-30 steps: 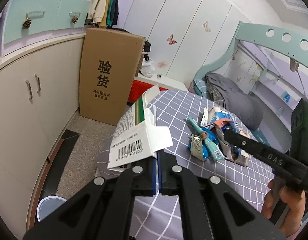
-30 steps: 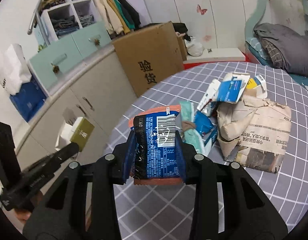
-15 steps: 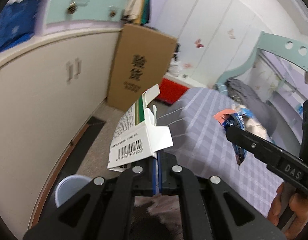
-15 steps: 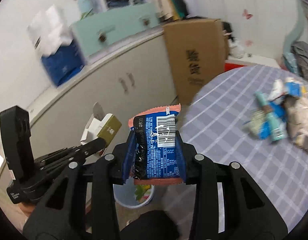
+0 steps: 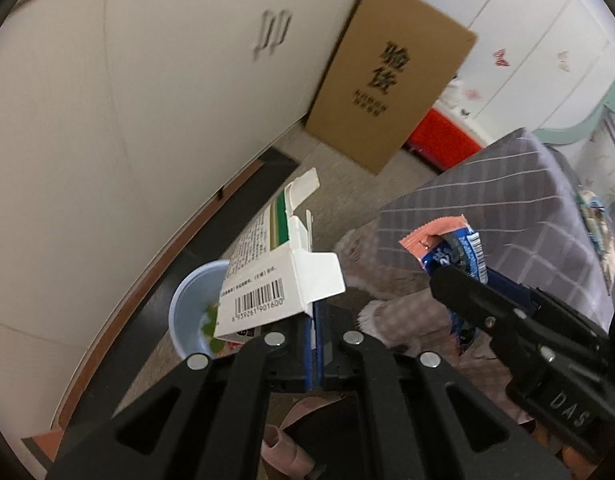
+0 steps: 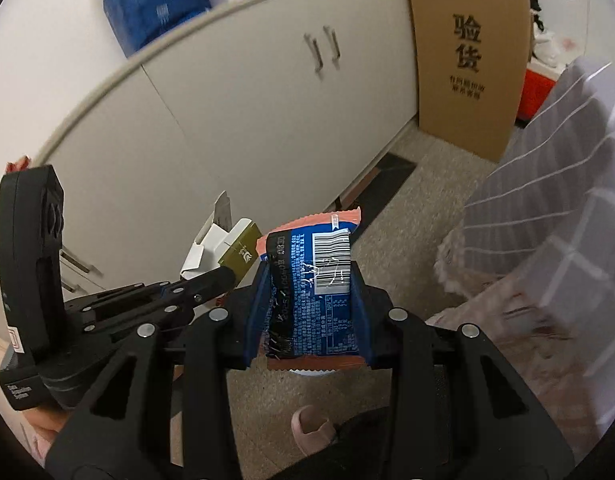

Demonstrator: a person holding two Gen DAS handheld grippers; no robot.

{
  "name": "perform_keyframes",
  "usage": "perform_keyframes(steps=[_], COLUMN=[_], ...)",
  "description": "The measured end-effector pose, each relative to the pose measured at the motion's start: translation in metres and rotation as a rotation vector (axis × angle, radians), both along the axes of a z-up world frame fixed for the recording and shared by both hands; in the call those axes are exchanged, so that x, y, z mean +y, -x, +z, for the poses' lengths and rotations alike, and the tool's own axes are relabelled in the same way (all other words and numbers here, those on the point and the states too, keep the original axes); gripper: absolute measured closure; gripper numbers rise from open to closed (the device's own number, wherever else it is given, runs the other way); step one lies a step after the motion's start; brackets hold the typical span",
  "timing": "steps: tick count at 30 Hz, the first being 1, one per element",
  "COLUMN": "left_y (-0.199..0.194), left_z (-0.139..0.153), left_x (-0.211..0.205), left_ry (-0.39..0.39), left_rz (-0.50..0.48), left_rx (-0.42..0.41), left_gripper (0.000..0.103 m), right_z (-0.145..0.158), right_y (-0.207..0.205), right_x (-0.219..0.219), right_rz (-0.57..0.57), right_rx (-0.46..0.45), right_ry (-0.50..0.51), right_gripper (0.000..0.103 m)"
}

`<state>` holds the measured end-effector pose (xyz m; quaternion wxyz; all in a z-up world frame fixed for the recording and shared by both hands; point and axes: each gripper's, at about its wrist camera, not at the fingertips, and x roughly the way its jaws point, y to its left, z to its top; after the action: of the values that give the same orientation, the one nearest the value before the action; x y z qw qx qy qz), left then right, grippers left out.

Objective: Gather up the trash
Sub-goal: 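Carry the white box and blue wrapper over the bin, then open both grippers to drop the white box and blue wrapper into the bin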

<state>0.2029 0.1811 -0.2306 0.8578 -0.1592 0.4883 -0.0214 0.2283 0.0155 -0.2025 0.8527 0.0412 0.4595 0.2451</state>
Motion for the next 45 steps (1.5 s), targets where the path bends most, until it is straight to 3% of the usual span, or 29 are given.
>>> perform_keyframes(steps=[3,6,8,10,17,33,41,44,45], left_y=[-0.006,-0.011,-0.015,-0.013,-0.002,0.009,0.018,0.022,0.023], left_z=[-0.012,-0.022,-0.031,-0.037,-0.039,-0.029,-0.019,-0.013,-0.012], left_x=[0.012,0.017,0.021,0.025,0.027,0.037,0.06,0.07,0.072], left_ry=[-0.007,-0.032,-0.034,-0.039,-0.071,-0.101,-0.128,-0.146,-0.15], left_rz=[0.019,0.036,0.046,0.063,0.09,0.139,0.229,0.271,0.279], left_rx=[0.025,0.059,0.098,0.112,0.11,0.083,0.065,0.055,0.054], left_gripper=[0.101,0.092,0.057,0.05,0.044,0.042,0.04,0.039,0.039], right_z=[-0.013,-0.021,-0.026,-0.029,-0.036,-0.043,-0.043,-0.041,-0.039], right_y=[-0.001,-0.002,-0.003,-0.005,-0.004,-0.002,-0.006,-0.008,-0.008], right_x=[0.006,0.007,0.009,0.009,0.016,0.024,0.034,0.038,0.039], right_rz=[-0.008,-0.017,-0.018,-0.015,0.002,0.026,0.037,0.037,0.031], right_rx=[0.014,0.031,0.038,0.05,0.068,0.074,0.054,0.024,0.015], right_ry=[0.007,0.011,0.014,0.014,0.016,0.014,-0.012,-0.024,-0.02], right_gripper=[0.066,0.066,0.065,0.065,0.065,0.064,0.062,0.033,0.033])
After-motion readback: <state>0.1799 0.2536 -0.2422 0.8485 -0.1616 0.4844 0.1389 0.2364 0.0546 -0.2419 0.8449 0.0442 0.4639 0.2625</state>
